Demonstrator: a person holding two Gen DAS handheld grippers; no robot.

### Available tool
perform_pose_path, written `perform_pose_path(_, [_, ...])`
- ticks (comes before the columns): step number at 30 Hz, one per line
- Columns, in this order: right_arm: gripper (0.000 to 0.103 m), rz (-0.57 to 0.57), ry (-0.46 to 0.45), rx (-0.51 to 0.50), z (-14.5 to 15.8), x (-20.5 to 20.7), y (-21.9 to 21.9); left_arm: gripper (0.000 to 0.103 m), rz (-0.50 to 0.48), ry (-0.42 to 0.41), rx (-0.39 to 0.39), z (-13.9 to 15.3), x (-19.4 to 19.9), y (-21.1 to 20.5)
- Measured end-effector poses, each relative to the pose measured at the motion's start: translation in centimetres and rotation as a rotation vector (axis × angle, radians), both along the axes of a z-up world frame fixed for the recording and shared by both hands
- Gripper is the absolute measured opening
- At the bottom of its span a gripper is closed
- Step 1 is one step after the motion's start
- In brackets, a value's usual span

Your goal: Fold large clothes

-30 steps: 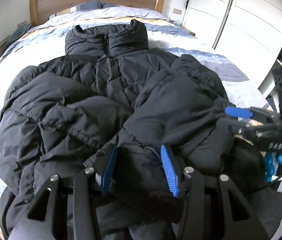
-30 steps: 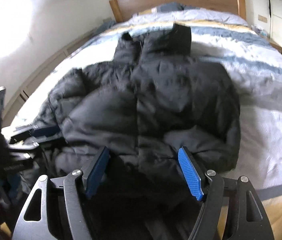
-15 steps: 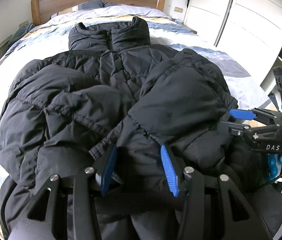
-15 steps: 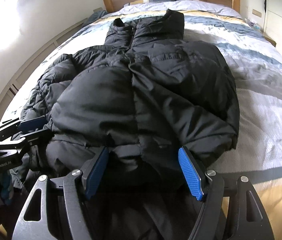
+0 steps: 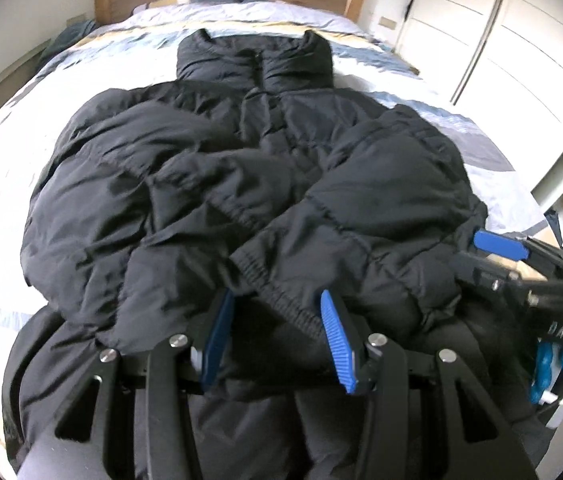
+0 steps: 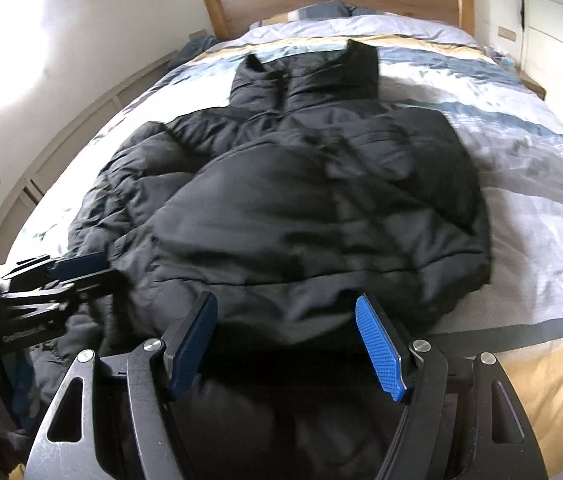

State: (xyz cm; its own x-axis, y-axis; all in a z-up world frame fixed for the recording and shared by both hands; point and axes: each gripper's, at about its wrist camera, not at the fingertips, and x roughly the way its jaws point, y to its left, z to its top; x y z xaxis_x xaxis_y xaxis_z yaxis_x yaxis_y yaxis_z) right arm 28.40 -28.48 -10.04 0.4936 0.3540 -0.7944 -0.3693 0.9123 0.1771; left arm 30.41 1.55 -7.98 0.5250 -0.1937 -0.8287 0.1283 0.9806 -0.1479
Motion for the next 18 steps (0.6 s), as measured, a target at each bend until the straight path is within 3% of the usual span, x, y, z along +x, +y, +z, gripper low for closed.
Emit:
perform_pose_path(9, [0.071, 0.01, 0.059, -0.083, -2.1, -2.2, 0.7, 0.044, 0.049, -0.043, 0.044, 2.0, -5.2, 2.5])
perform_pose_path(18, [0.071, -0.03, 0.025, -0.068, 0.3, -5.9, -1.0, 0.044, 0.104, -0.15, 0.058, 4.0, -9.2, 5.1])
